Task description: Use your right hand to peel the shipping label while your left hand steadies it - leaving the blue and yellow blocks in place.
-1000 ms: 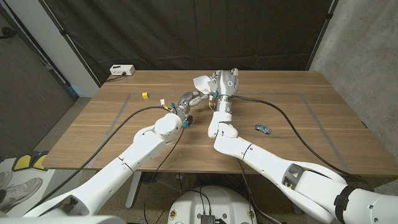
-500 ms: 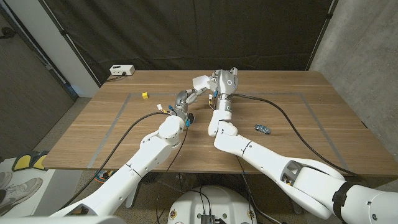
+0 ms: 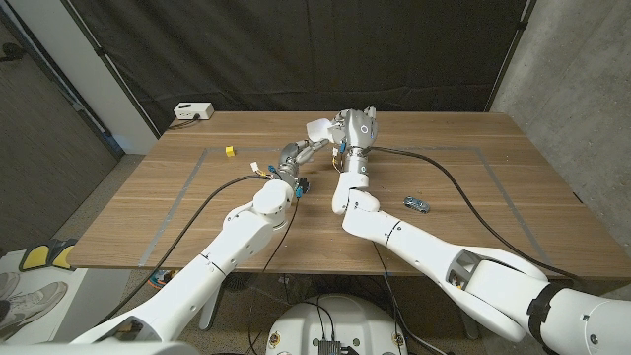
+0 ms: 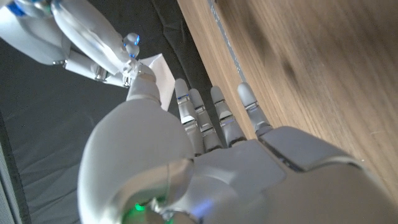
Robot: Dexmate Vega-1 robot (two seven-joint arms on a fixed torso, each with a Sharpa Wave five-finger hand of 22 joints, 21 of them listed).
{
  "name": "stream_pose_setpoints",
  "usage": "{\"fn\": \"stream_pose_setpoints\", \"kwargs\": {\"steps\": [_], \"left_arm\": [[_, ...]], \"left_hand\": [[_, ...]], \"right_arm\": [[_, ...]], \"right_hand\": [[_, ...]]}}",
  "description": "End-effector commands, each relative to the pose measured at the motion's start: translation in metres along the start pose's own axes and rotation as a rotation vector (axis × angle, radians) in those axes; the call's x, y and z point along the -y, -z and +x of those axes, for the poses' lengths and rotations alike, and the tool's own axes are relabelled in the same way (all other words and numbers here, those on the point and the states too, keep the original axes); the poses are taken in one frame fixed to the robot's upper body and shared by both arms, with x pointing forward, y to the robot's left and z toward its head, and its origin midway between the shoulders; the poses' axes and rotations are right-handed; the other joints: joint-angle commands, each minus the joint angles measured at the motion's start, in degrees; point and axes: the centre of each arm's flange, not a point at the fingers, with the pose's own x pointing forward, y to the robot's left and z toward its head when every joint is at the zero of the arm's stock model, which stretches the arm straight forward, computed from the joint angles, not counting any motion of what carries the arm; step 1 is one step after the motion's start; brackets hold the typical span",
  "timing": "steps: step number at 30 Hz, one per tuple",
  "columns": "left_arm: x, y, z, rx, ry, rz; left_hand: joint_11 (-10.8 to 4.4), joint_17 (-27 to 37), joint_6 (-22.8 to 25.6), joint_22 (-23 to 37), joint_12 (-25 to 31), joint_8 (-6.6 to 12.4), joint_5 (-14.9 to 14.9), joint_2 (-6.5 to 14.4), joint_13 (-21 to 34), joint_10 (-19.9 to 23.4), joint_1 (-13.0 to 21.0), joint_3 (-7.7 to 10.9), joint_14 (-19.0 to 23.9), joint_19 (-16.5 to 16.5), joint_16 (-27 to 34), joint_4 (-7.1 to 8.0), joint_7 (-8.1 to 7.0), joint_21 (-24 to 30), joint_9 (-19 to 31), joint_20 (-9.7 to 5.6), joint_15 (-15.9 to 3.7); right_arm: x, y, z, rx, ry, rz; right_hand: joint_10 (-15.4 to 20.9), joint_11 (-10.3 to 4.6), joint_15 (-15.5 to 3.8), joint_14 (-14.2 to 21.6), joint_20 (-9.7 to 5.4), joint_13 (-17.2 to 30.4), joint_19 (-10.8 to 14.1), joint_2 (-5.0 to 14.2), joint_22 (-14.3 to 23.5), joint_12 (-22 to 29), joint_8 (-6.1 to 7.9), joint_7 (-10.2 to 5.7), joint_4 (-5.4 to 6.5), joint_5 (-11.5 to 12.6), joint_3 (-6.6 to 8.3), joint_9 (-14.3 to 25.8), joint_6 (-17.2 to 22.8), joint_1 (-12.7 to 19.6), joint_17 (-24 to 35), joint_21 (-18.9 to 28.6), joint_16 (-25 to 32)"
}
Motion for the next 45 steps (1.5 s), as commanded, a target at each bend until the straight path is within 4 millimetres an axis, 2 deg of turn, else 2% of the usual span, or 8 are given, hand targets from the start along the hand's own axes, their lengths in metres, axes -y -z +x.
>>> {"fn": "stream_pose_setpoints", "kwargs": {"steps": [1, 6, 12, 13, 17, 21, 29, 45], "left_arm": [[0.008, -0.004, 0.01, -0.066, 0.185, 0.13], [0.012, -0.004, 0.011, -0.062, 0.202, 0.111], [0.013, 0.002, 0.003, -0.023, 0.119, -0.043], [0.012, 0.002, 0.002, -0.022, 0.105, -0.062], [0.012, 0.005, -0.003, -0.014, 0.069, -0.139], [0.012, 0.006, -0.008, -0.017, 0.051, -0.182], [0.011, 0.007, -0.007, -0.026, 0.016, -0.245], [0.011, 0.011, -0.009, -0.085, 0.016, -0.26]], "left_hand": [[2.72, 0.58, -9.36, -0.42, -1.14, -3.16, 1.32, -1.27, 1.18, -6.09, -1.74, -1.81, -5.18, -2.6, -0.61, 0.8, 1.39, 0.02, 1.73, 0.21, 2.63], [3.18, 0.68, -11.42, -0.62, -1.22, -3.84, 1.59, -1.24, 1.42, -6.99, -1.82, -2.07, -6.27, -3.19, -0.47, 0.9, 1.63, -0.11, 2.17, 0.2, 3.05], [1.22, 0.74, -3.95, -0.93, 1.13, -0.17, 1.46, 0.97, 1.8, -2.1, 0.1, -1.06, -2.27, -2.3, 1.48, 0.55, 0.48, 0.77, 3.4, 0.18, 0.49], [0.31, 0.62, -0.66, -1.05, 2.06, 1.4, 1.05, 1.19, 1.48, 0.61, -0.28, -1.18, -0.02, -1.44, 2.1, 0.81, -0.14, 1.31, 3.74, 0.14, -0.74], [-1.12, 0.44, 4.86, -1.26, 3.14, 3.47, 0.47, 1.87, 0.13, 5.15, 0.18, -0.81, 3.81, -0.14, 2.88, 0.68, -0.5, 2.38, 3.22, 0.16, -2.47], [-1.3, 0.38, 5.89, -1.32, 3.38, 3.65, 0.29, 2.16, -0.43, 6.52, 0.24, -0.66, 5.47, 0.26, 3.22, 0.7, -0.19, 2.78, 2.82, 0.16, -2.93], [-2.13, 0.14, 10.89, -1.4, 4.09, 4.98, -0.25, 3.56, -2.14, 10.72, 1.27, 0.34, 8.36, 1.15, 3.31, 0.42, -0.83, 4.02, 1.65, 0.15, -4.09], [-1.31, 0.06, 8.91, -1.36, 3.07, 3.8, -0.83, 4.28, -3.11, 9.15, 0.79, 0.61, 7.64, 0.04, 2.26, 0.81, -0.33, 4.5, 0.88, 0.23, -2.73]], "right_arm": [[-0.004, 0.006, 0.008, -0.002, -0.016, 0.02], [-0.004, 0.008, 0.01, -0.004, -0.016, 0.021], [-0.004, 0.012, 0.011, -0.022, -0.009, 0.013], [-0.004, 0.012, 0.011, -0.022, -0.008, 0.009], [-0.005, 0.014, 0.012, -0.028, -0.006, 0.001], [-0.008, 0.017, 0.015, -0.041, -0.007, -0.008], [-0.008, 0.017, 0.015, -0.035, -0.008, -0.01], [-0.005, 0.019, 0.015, -0.021, 0.009, 0.017]], "right_hand": [[0.38, -0.12, -5.19, 0.58, -0.27, 0.26, -0.29, 0.03, -0.16, -0.1, -0.13, 1.51, -0.03, 0.31, 0.64, 0.13, 1.52, -0.71, 0.07, 0.53, 0.21], [0.44, -0.15, -5.19, 0.66, -0.28, 0.45, -0.34, -0.06, -0.41, -0.14, -0.13, 1.57, -0.08, 0.36, 0.78, 0.26, 1.42, -0.8, 0.17, 0.82, 0.34], [0.47, -0.16, -5.19, 0.56, -0.2, 0.39, -0.38, -0.03, -0.57, -0.29, -0.09, 1.54, -0.09, 0.39, 0.88, 0.32, 1.49, -0.82, 0.03, 1.03, 0.24], [0.5, -0.17, -5.19, 0.42, -0.24, 0.45, -0.43, -0.03, -0.65, -0.3, -0.12, 1.53, -0.1, 0.41, 0.93, 0.27, 1.54, -0.82, -0.16, 1.14, 0.09], [0.55, -0.08, -5.21, 0.45, -0.21, 0.42, -0.47, -0.08, -0.9, -0.48, -0.2, 1.55, -0.13, 0.43, 1.05, 0.16, 1.57, -0.87, -0.21, 1.46, 0.11], [0.53, -0.12, -5.19, 0.72, -0.19, 0.35, -0.54, -0.09, -1.14, -0.7, -0.15, 1.56, -0.12, 0.44, 1.15, 0.34, 1.53, -0.94, -0.08, 1.73, 0.34], [0.62, -0.13, -5.21, 0.77, -0.15, 0.54, -0.53, -0.16, -1.51, -0.77, -0.24, 1.58, -0.11, 0.46, 1.29, 0.35, 1.42, -1.08, -0.27, 2.09, 0.32], [0.68, -0.15, -5.21, 0.71, -0.08, 1.07, -0.44, -0.35, -2.57, -1.02, -0.32, 1.54, -0.16, 0.5, 1.81, 0.42, 1.47, -1.33, -0.14, 3.04, 0.47]]}}
